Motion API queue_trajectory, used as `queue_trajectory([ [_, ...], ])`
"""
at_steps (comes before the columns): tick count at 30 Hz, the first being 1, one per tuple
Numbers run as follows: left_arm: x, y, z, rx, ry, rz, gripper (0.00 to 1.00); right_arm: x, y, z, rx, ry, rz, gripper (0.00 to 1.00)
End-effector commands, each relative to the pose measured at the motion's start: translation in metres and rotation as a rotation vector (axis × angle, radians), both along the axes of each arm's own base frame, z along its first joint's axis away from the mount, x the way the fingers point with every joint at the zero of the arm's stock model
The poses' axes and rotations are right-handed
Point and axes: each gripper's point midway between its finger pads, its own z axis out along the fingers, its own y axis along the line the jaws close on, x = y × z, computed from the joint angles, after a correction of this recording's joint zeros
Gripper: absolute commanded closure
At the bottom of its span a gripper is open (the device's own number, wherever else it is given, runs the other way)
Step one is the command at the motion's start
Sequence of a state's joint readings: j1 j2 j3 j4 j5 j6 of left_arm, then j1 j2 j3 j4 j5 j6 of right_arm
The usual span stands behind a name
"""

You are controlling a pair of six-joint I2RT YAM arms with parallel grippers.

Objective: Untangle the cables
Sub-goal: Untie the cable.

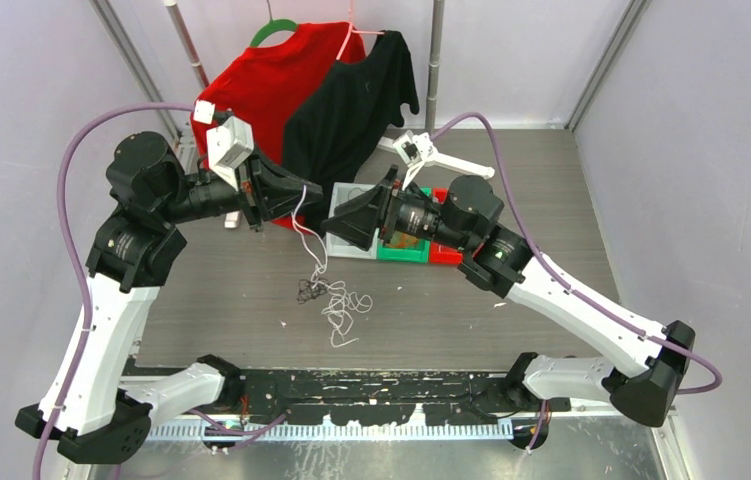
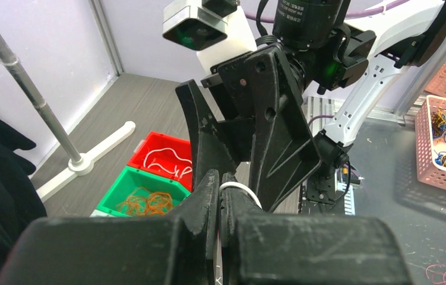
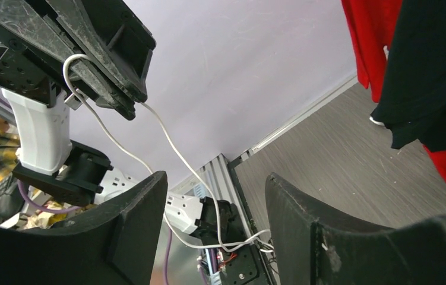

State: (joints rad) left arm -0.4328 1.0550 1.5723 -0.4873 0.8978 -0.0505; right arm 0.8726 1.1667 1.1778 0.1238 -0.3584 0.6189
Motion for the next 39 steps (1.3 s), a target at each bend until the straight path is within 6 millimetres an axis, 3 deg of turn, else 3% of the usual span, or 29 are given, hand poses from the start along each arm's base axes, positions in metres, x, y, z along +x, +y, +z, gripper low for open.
queue_trajectory([
  [1, -0.006, 0.001, 0.012, -0.020, -0.051, -0.002, 1.00, -0.010, 0.011, 0.001, 0.020, 0.003, 0.063, 0.34],
  [15, -0.007, 0.001, 0.019, -0.027, -0.061, -0.003, 1.00, -0.003, 0.049, -0.033, -0.071, 0.038, 0.072, 0.35],
  [26, -0.012, -0.011, 0.041, -0.064, -0.023, -0.046, 1.00, 0.025, 0.089, -0.098, -0.152, 0.038, 0.030, 0.41],
  [32, -0.012, -0.016, 0.059, -0.086, -0.029, -0.058, 1.00, 0.039, 0.105, -0.149, -0.223, 0.067, 0.015, 0.46],
  [39, -0.018, -0.011, 0.086, -0.114, -0.111, -0.051, 1.00, 0.043, 0.103, -0.202, -0.301, 0.145, -0.015, 0.50],
])
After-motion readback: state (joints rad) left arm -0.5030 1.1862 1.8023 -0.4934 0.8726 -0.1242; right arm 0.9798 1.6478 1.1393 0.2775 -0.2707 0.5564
